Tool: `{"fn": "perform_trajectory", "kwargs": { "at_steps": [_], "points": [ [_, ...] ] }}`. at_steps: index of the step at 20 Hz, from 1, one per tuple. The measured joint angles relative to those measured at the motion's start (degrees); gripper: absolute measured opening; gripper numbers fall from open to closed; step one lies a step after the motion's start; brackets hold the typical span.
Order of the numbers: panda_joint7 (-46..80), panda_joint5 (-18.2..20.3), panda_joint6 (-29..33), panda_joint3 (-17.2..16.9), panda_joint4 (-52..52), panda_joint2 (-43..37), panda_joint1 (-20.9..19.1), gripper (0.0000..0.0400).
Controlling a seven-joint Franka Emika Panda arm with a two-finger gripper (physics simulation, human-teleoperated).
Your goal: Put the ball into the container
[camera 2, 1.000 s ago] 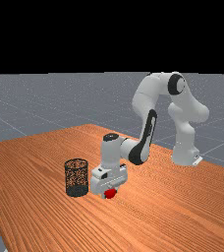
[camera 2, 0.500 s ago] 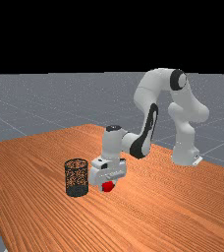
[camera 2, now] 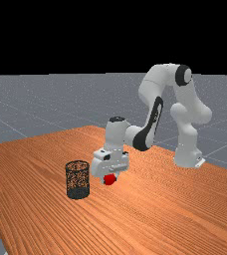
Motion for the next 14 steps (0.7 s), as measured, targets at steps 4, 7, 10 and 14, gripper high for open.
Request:
{"fn": "perform_trajectory", "kwargs": {
  "at_steps": [4, 7, 10, 14],
  "points": [
    [0.1, -0.1, -0.2, -0.1, -2.0, -4.6, 0.1, 0.0280],
    [0.0, -0.1, -3.1, 0.0, -2.0, -7.8, 0.0, 0.0280],
    [-0.1, 0.0, -6.5, 0.1, -1.6, -10.5, 0.0, 0.0280],
    [3.5, -5.1, -14.0, -1.6, 1.5, -12.2, 1.9, 0.0280]
  ]
}}
